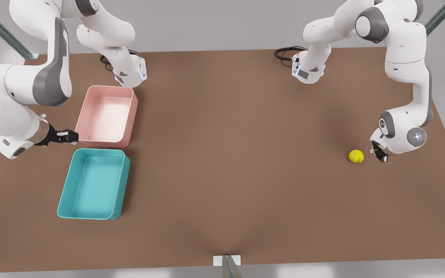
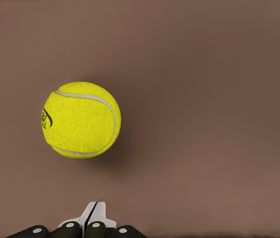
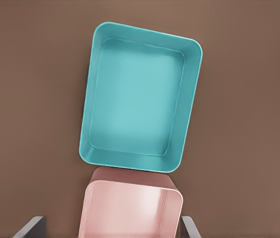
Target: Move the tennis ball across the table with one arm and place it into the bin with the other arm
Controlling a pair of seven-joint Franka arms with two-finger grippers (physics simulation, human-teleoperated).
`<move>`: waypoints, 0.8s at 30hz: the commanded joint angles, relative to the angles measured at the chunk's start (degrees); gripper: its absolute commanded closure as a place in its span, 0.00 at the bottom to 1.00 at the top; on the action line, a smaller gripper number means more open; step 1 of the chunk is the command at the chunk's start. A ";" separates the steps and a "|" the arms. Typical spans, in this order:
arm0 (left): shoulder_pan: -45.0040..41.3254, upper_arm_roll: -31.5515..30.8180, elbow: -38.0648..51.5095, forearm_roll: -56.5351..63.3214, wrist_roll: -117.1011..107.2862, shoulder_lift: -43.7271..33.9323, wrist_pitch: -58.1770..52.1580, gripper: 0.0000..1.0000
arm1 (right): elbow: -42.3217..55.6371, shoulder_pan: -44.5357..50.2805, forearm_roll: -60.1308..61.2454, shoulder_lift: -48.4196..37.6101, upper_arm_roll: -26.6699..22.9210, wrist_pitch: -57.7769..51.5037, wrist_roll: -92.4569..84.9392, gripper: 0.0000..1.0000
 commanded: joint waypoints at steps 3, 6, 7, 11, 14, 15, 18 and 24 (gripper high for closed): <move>0.38 0.01 0.00 1.07 11.45 0.88 2.05 0.79 | 0.03 0.00 0.10 0.00 -0.01 -0.02 -0.34 0.00; -0.23 0.01 -0.88 1.16 8.64 1.67 5.11 0.79 | 0.03 0.00 0.10 0.17 -0.01 -0.02 -0.34 0.00; -0.50 0.01 -0.88 1.07 8.46 1.58 5.56 0.79 | 0.03 0.00 0.10 0.17 -0.01 -0.02 -0.34 0.00; -1.02 0.01 -1.67 1.07 8.11 1.85 5.21 0.79 | 0.03 0.00 -0.08 0.17 -0.01 -0.02 -0.34 0.00; -2.16 0.01 -3.43 1.07 4.42 1.85 5.30 0.79 | 0.03 0.00 -0.16 0.17 -0.01 -0.02 -0.34 0.00; -2.34 0.01 -3.34 1.07 4.06 1.76 5.30 0.79 | 0.03 0.00 -0.16 0.17 -0.01 -0.02 -0.34 0.00; -2.26 0.01 -3.34 1.07 4.06 1.14 5.21 0.79 | 0.03 0.09 -0.16 0.17 0.07 -0.02 -0.34 0.00; -2.34 0.01 -2.20 1.07 2.66 0.00 6.17 0.79 | 0.03 0.17 -0.16 0.26 0.07 -0.02 -0.43 0.00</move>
